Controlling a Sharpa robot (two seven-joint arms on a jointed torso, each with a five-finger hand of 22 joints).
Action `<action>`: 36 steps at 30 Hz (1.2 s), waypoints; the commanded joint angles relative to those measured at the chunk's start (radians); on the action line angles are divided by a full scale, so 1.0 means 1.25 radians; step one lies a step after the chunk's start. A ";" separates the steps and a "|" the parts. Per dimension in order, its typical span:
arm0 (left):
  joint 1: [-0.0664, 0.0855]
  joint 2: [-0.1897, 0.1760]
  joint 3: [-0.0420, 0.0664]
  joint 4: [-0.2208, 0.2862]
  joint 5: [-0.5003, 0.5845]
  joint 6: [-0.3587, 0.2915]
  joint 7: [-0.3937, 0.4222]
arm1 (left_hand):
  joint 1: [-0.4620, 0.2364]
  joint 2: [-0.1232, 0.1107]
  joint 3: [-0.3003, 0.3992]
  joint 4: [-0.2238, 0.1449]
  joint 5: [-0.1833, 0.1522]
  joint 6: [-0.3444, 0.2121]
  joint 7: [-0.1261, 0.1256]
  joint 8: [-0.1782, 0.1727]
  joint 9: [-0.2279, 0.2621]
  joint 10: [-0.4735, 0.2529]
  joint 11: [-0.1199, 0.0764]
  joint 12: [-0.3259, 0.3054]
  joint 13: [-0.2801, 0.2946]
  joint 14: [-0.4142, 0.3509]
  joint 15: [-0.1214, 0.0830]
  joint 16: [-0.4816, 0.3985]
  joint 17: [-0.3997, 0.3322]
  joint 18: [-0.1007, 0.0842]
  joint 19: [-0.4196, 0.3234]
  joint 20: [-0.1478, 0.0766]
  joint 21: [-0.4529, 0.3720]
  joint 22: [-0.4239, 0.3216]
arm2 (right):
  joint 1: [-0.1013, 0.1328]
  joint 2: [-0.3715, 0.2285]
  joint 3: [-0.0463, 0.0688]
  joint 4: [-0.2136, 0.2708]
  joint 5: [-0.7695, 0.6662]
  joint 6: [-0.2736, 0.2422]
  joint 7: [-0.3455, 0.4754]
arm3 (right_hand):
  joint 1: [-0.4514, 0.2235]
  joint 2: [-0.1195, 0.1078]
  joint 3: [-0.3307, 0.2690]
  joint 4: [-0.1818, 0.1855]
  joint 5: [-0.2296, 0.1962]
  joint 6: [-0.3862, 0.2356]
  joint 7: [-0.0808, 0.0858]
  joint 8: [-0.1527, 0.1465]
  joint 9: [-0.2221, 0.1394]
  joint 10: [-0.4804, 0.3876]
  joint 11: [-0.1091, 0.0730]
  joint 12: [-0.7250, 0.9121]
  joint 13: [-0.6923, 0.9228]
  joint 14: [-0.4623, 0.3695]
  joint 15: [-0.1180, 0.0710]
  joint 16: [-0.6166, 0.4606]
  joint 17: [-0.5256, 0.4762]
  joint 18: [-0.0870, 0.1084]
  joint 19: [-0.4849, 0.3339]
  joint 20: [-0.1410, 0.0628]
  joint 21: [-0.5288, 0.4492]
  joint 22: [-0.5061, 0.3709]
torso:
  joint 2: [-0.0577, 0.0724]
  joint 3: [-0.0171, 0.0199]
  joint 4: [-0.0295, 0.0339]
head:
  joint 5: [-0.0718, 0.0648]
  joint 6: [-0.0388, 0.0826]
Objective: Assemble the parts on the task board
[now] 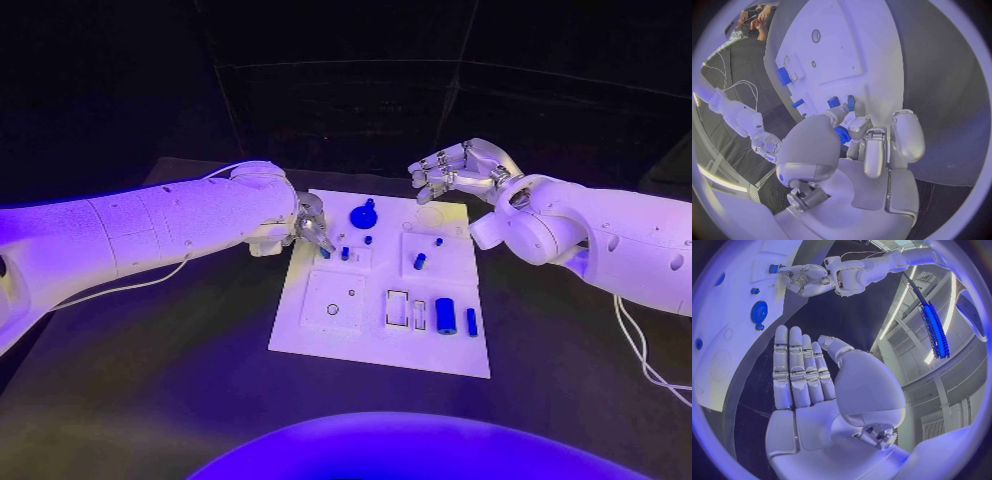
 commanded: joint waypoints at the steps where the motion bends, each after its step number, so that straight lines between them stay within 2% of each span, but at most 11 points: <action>1: -0.004 0.003 -0.003 -0.004 0.014 0.014 -0.022 | -0.010 -0.001 0.038 -0.034 0.000 0.004 -0.004 0.002 0.003 0.004 -0.002 0.006 0.005 0.085 -0.003 0.006 0.211 -0.013 0.004 -0.003 0.000 0.005 | 0.001 0.000 0.000 0.000 0.000 0.006 0.004 | 0.007 -0.001 0.004 -0.001 0.002 -0.004 -0.001 -0.005 0.000 -0.004 0.004 -0.001 -0.001 0.001 0.004 -0.004 -0.001 0.009 0.004 0.000 -0.003 -0.001 | 0.000 -0.0001 0.0003 | -0.001 0.000; 9: -0.004 0.007 -0.003 -0.010 0.015 0.007 -0.024 | -0.024 -0.009 0.024 -0.027 0.000 0.008 -0.007 0.005 0.007 0.009 -0.005 0.011 0.013 0.085 -0.006 0.006 0.211 -0.014 0.006 -0.005 0.002 0.007 | 0.001 0.002 0.000 -0.001 0.000 0.007 0.004 | 0.007 -0.001 0.004 -0.001 0.002 -0.004 -0.001 -0.005 0.000 -0.004 0.004 -0.001 -0.001 0.001 0.004 -0.004 -0.001 0.009 0.004 0.000 -0.003 -0.001 | 0.000 -0.0001 0.0007 | -0.001 -0.001; 15: -0.004 0.009 -0.003 -0.011 0.015 0.003 -0.024 | -0.038 -0.023 0.005 -0.021 0.000 0.013 -0.009 0.006 0.010 0.012 -0.007 0.014 0.020 0.085 -0.008 0.006 0.211 -0.014 0.006 -0.007 0.003 0.008 | 0.001 0.002 0.000 -0.002 0.000 0.007 0.004 | 0.007 -0.001 0.004 -0.001 0.002 -0.004 -0.001 -0.005 0.000 -0.004 0.004 -0.001 -0.001 0.001 0.004 -0.004 -0.001 0.009 0.004 0.000 -0.003 -0.001 | 0.000 -0.0003 -0.0002 | -0.002 -0.003; 20: -0.004 0.010 -0.003 -0.009 0.015 0.004 -0.026 | -0.038 -0.029 -0.001 -0.024 0.001 0.018 -0.012 0.008 0.012 0.018 -0.009 0.019 0.030 0.085 -0.009 0.006 0.211 -0.015 0.008 -0.009 0.008 0.012 | 0.001 0.002 0.000 -0.002 0.000 0.008 0.004 | 0.007 -0.001 0.004 -0.001 0.002 -0.004 -0.001 -0.005 0.000 -0.004 0.004 -0.001 -0.001 0.001 0.004 -0.004 -0.001 0.009 0.004 0.000 -0.003 -0.001 | 0.000 -0.0004 0.0008 | -0.003 -0.004; 26: -0.004 0.010 -0.003 -0.007 0.015 0.010 -0.030 | -0.053 -0.046 -0.018 -0.020 0.001 0.025 -0.014 0.009 0.014 0.024 -0.011 0.024 0.039 0.085 -0.011 0.006 0.211 -0.016 0.011 -0.010 0.013 0.016 | 0.001 0.002 0.000 -0.002 0.000 0.008 0.004 | 0.007 -0.001 0.004 -0.001 0.002 -0.004 -0.001 -0.005 0.000 -0.004 0.004 -0.001 -0.001 0.001 0.004 -0.004 -0.001 0.009 0.004 0.000 -0.003 -0.001 | -0.001 -0.0003 0.0011 | -0.003 -0.004; 36: -0.004 0.010 -0.003 -0.007 0.014 0.009 -0.033 | -0.069 -0.053 -0.034 -0.011 0.001 0.031 -0.015 0.009 0.016 0.028 -0.013 0.028 0.046 0.085 -0.013 0.006 0.211 -0.017 0.013 -0.012 0.017 0.020 | 0.001 0.002 0.000 -0.002 0.000 0.009 0.004 | 0.007 -0.001 0.005 0.000 0.002 -0.005 0.000 -0.004 0.000 -0.005 0.004 -0.001 -0.001 0.000 0.004 -0.004 -0.002 0.009 0.004 0.000 -0.004 -0.002 | 0.000 -0.0005 0.0006 | -0.003 -0.004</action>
